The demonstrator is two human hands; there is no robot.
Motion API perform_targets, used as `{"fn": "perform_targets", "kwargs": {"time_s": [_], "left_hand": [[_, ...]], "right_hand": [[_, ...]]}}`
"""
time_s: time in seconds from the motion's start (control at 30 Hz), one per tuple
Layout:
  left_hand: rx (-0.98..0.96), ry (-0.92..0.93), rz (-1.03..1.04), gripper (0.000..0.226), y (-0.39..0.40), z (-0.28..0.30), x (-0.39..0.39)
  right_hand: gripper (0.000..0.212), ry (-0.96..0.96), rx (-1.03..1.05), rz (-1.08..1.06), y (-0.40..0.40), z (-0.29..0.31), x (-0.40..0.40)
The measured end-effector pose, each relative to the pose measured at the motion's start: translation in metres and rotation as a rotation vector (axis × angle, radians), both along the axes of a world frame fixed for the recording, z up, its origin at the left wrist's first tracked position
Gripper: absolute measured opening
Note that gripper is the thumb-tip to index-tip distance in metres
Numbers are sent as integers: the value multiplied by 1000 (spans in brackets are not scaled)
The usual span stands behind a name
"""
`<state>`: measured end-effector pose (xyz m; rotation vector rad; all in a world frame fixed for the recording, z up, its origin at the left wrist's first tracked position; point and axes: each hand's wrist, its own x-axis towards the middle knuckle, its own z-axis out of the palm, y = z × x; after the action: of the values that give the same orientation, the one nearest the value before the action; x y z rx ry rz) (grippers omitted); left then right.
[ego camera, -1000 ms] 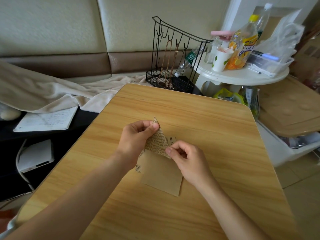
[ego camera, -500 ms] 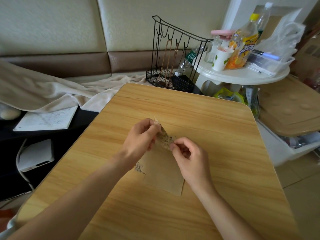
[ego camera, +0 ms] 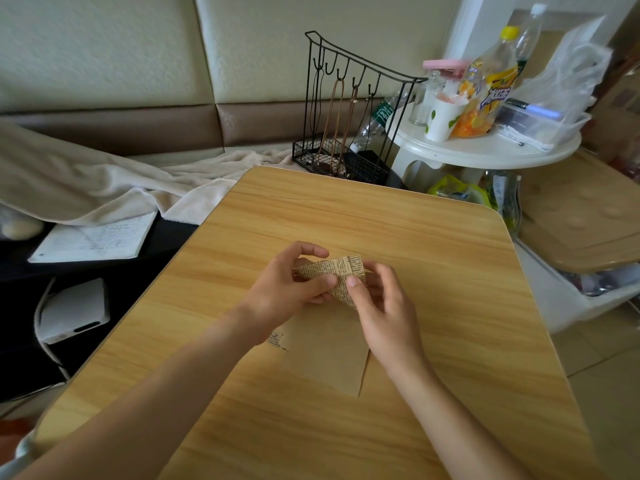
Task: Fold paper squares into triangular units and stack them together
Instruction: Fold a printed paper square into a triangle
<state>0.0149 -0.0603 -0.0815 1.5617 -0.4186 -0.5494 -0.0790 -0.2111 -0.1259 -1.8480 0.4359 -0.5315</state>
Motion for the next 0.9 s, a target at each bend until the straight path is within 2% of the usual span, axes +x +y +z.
{"fn": "perform_targets", "kwargs": {"time_s": [0.13, 0.3, 0.4, 0.7, 0.9], "left_hand": [[31, 14, 14, 29, -1, 0, 1], [-26, 169, 122, 18, 4, 1, 6], [-37, 194, 173, 14, 7, 3, 8], [-1, 203, 110, 15, 5, 5, 5], [-35, 280, 152, 22, 1, 2, 6]], "right_hand": [[7, -37, 12, 15, -3, -3, 3], [22, -83, 55, 3, -7, -5, 4], [25, -79, 83, 11, -7, -4, 5], [38, -79, 153, 99, -6, 10, 1], [35, -62, 142, 78, -6, 8, 3]]}}
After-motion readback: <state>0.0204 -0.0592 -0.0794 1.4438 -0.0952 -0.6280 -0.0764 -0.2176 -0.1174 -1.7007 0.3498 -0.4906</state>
